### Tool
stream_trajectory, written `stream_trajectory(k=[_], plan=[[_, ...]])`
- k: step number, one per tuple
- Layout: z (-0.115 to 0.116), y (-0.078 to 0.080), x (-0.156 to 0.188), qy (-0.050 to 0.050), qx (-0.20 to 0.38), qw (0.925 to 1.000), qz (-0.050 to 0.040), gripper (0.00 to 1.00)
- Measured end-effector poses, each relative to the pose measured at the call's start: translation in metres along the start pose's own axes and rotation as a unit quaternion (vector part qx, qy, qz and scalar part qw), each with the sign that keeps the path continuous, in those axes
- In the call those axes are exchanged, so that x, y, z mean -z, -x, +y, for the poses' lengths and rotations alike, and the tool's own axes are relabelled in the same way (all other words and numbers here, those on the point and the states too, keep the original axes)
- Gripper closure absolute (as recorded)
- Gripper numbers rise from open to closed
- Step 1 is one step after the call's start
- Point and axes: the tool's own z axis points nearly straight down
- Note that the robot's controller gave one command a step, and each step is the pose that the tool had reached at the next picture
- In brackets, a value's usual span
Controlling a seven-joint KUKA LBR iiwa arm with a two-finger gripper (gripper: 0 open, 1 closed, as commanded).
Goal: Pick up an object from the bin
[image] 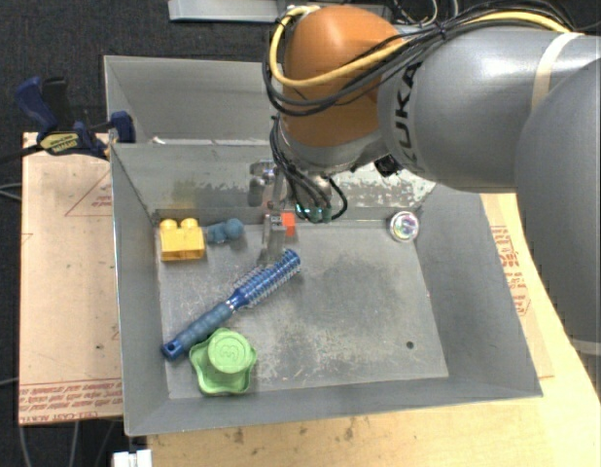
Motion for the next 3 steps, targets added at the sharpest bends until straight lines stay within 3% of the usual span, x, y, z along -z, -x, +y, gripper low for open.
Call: stream_trajectory(k=[1, 2, 3], plan=[[-0.029, -0.002, -0.143, 0.000, 0.389, 0.9214, -0.0017, 0.00], [-0.029, -0.002, -0.142, 0.000, 0.389, 0.9214, -0.0033, 1.00], [-0.027, 0.014, -0.028, -0.002, 0.395, 0.9187, -0.0087, 1.00]])
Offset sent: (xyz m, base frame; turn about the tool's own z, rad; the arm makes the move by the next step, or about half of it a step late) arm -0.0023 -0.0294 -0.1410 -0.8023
